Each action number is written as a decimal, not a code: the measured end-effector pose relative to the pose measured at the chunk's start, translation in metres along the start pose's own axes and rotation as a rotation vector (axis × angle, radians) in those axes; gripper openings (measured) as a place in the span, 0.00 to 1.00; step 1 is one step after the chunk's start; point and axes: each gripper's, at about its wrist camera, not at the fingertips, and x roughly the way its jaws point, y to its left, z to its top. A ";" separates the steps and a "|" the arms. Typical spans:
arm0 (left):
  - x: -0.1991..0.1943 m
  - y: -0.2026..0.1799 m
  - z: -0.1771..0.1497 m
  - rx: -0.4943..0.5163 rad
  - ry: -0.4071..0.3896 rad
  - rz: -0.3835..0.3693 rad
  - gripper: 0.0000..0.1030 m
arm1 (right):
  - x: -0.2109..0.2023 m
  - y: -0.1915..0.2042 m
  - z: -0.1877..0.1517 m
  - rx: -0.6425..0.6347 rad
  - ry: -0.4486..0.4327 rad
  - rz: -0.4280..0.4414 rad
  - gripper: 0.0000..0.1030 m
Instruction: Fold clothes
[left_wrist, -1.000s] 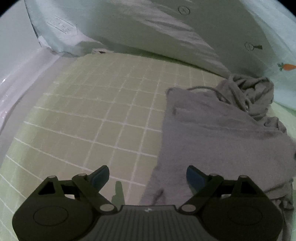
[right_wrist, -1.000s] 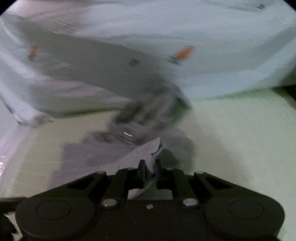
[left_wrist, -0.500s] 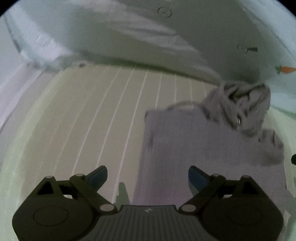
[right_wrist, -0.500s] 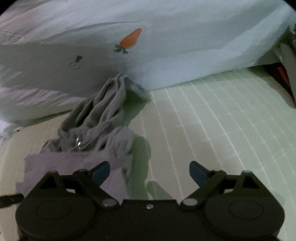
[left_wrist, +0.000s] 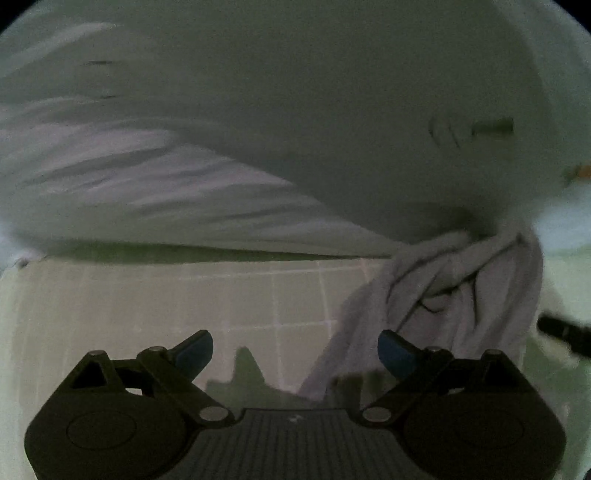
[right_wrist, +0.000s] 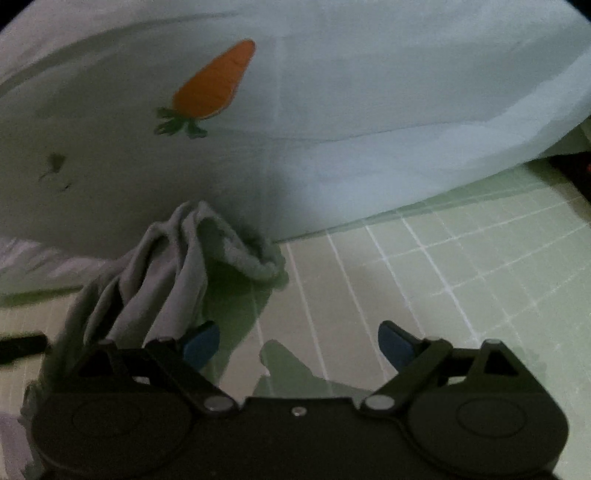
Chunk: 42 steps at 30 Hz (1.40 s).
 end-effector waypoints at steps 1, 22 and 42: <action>0.006 -0.004 0.003 0.016 -0.004 0.031 0.93 | 0.005 0.000 0.003 0.009 0.002 0.002 0.91; 0.019 -0.033 0.006 0.096 -0.047 0.090 0.94 | 0.005 -0.018 -0.014 0.047 0.021 -0.059 0.91; 0.002 0.044 -0.038 -0.221 -0.021 0.333 0.95 | 0.030 0.046 0.003 -0.145 0.031 0.074 0.91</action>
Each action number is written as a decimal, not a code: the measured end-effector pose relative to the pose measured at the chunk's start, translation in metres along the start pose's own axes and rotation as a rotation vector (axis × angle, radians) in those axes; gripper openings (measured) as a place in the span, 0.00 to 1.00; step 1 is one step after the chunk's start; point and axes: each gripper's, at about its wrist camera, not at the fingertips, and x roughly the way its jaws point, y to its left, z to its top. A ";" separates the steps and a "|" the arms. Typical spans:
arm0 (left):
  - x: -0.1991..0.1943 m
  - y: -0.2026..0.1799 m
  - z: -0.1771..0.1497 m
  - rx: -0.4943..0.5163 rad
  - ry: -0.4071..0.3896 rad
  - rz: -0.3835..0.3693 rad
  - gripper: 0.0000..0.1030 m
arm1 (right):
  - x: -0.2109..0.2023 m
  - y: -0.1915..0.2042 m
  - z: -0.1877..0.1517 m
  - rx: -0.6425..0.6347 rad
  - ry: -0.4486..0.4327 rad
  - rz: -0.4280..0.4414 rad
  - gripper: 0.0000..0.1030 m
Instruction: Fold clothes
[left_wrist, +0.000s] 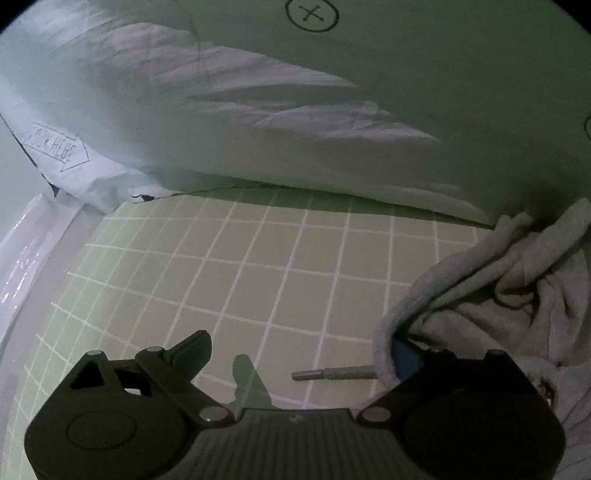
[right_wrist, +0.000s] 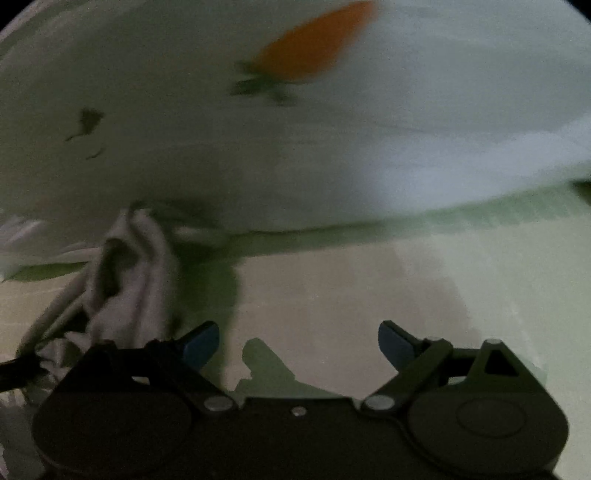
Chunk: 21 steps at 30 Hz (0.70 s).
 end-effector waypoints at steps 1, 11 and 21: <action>0.002 0.001 0.001 0.005 -0.001 0.001 0.95 | 0.005 0.005 0.004 -0.012 0.009 0.007 0.91; 0.001 0.004 0.000 -0.026 0.038 -0.007 0.95 | 0.018 0.025 0.017 -0.114 0.081 0.141 0.87; -0.003 0.009 -0.003 -0.040 0.056 -0.013 0.95 | 0.002 0.032 0.015 -0.088 0.063 0.223 0.84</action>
